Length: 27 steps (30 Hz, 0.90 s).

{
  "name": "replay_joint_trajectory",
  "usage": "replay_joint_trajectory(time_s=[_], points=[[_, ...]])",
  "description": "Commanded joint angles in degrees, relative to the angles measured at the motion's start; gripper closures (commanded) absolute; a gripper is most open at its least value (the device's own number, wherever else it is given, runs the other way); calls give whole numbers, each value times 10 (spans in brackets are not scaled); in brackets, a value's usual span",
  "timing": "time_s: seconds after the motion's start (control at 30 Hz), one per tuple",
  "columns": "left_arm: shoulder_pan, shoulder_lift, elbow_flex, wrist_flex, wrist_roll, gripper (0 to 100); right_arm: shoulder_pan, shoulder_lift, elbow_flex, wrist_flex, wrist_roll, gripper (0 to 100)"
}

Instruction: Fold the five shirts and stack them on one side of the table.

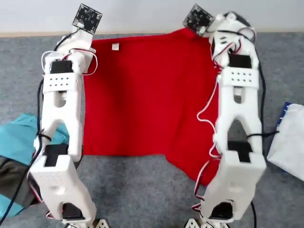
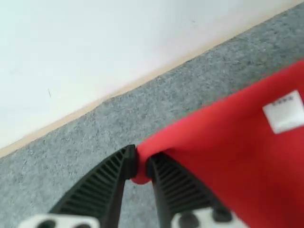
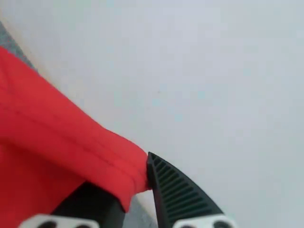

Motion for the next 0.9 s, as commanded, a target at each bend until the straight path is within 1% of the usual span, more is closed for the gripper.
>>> replay_joint_trajectory(time_s=[0.0,0.13,0.27,0.43,0.6,0.73,0.87], points=[[-4,6,-44,-10,-2,995,-15,32,-122,-15,39,988],[-4,12,-54,-11,-2,995,-29,88,-209,-15,67,988],[-4,12,-55,-13,-2,995,-30,134,-280,-10,68,988],[-4,12,-80,-11,-4,995,-26,177,-343,-22,96,988],[-4,12,-89,-4,-3,995,-24,208,-389,-15,99,988],[-1,12,-91,67,-7,995,-14,207,-395,52,99,988],[0,12,-91,152,-73,995,-11,189,-395,137,98,988]])
